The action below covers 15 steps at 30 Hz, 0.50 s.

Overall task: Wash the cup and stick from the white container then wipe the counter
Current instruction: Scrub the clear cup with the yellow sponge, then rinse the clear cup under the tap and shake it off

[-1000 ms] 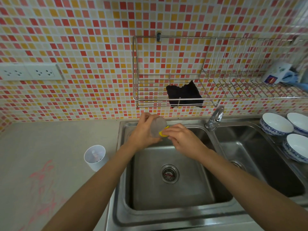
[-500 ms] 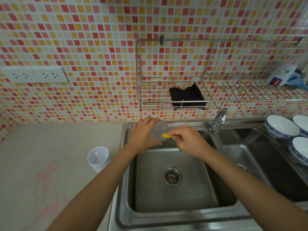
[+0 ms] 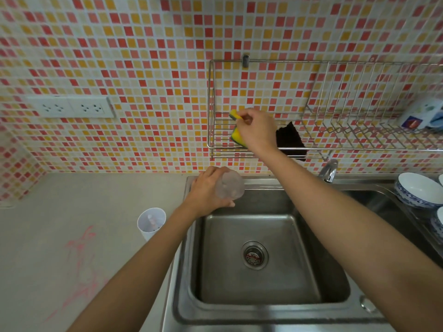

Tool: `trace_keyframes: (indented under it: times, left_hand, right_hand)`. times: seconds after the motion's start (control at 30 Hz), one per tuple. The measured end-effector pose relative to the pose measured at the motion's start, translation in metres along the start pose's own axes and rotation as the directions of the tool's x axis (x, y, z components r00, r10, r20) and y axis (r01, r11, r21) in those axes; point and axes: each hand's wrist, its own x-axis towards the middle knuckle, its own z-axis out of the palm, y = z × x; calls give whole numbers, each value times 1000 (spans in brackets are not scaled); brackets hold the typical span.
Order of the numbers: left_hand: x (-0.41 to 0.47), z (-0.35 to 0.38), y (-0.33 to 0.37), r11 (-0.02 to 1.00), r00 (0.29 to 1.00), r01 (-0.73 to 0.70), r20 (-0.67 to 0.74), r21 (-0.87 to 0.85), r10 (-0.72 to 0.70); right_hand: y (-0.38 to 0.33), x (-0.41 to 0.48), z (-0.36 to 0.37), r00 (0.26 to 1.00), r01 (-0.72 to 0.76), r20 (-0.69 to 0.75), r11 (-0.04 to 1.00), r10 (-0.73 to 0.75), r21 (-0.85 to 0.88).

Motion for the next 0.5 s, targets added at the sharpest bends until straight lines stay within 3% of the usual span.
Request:
trace_keyframes:
  times: [0.23, 0.4, 0.5]
  left_hand:
    - [-2, -6, -4, 999, 999, 32, 0, -5, -32]
    - [-3, -2, -7, 998, 998, 57, -12, -22, -57]
    - [-2, 3, -9, 997, 997, 78, -13, -16, -79]
  right_hand:
    - [23, 13, 31, 981, -57, 157, 946, 112, -318]
    - [26, 15, 34, 961, -73, 215, 907, 176, -415]
    - [23, 10, 28, 967, -27, 226, 926, 120, -376]
